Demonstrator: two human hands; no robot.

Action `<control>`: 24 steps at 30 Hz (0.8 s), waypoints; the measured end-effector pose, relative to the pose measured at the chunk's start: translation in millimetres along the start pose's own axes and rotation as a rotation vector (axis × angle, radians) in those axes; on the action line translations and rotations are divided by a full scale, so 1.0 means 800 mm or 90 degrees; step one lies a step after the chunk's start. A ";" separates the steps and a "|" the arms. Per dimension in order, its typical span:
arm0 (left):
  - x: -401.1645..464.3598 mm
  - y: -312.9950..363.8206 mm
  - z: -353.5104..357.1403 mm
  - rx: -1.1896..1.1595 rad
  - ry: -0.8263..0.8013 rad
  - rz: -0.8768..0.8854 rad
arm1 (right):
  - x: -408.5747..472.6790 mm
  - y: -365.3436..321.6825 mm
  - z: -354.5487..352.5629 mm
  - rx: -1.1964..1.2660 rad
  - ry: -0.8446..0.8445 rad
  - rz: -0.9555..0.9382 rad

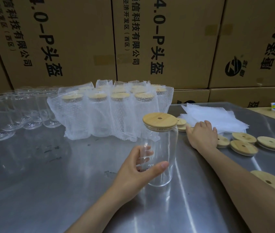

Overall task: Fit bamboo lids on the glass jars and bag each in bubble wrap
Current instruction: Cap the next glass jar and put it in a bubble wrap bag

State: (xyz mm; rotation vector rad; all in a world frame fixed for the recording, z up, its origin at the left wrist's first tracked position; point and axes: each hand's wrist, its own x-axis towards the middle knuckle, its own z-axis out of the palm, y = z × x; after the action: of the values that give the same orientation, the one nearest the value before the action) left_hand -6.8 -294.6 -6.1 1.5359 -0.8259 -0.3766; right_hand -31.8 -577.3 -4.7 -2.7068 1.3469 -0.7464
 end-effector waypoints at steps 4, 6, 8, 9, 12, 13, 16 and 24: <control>-0.001 0.001 0.000 0.002 -0.003 -0.001 | -0.008 -0.002 -0.013 0.111 0.190 -0.058; -0.002 0.002 0.000 0.004 -0.002 -0.002 | -0.015 -0.002 -0.021 0.165 0.235 -0.059; -0.002 0.003 0.000 0.010 -0.004 -0.001 | -0.022 -0.002 -0.028 0.185 0.245 -0.043; -0.002 0.004 0.000 0.013 -0.004 0.000 | -0.025 -0.001 -0.031 0.181 0.233 -0.028; -0.002 0.005 0.000 0.018 -0.003 -0.002 | -0.034 0.004 -0.035 0.132 0.158 -0.013; -0.002 0.005 -0.001 0.020 -0.004 -0.003 | -0.038 0.006 -0.036 0.101 0.146 -0.030; -0.002 0.005 -0.001 0.027 -0.016 -0.006 | -0.051 0.012 -0.039 0.058 0.128 -0.074; -0.004 0.005 0.000 0.021 -0.026 -0.009 | -0.092 0.012 -0.063 0.428 0.291 0.101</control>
State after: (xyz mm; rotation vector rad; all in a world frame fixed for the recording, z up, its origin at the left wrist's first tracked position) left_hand -10.2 -292.4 -2.6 1.5706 -0.8573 -0.4073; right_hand -98.2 -518.7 8.0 -1.9495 1.0724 -1.5286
